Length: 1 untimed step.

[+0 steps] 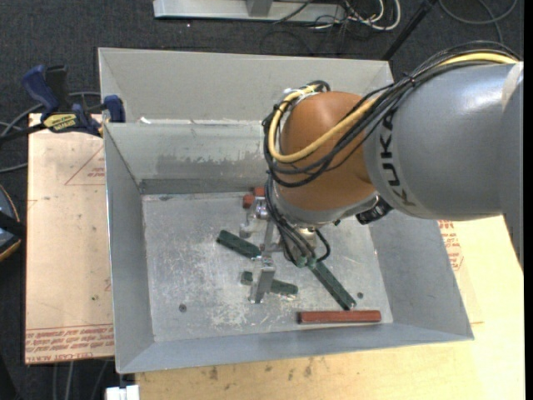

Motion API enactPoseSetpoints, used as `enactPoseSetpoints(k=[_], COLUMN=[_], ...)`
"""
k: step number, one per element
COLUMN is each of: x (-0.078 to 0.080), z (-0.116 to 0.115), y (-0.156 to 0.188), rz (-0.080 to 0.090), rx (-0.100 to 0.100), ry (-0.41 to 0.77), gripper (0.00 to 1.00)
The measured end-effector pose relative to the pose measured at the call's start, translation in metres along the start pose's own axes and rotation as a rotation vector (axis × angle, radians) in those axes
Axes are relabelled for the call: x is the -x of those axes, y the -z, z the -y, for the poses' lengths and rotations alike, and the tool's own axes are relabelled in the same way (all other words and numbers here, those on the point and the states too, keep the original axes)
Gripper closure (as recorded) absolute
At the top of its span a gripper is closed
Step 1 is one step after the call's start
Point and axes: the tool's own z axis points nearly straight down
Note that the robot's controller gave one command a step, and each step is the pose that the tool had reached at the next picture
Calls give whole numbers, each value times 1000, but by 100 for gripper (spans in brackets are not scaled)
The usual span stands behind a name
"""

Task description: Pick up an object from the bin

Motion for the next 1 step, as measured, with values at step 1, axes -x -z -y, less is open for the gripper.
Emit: enactPoseSetpoints(k=[1], x=[1], z=[5], y=[-51], rz=[-6], rx=[-3], ry=[-226], gripper=[0])
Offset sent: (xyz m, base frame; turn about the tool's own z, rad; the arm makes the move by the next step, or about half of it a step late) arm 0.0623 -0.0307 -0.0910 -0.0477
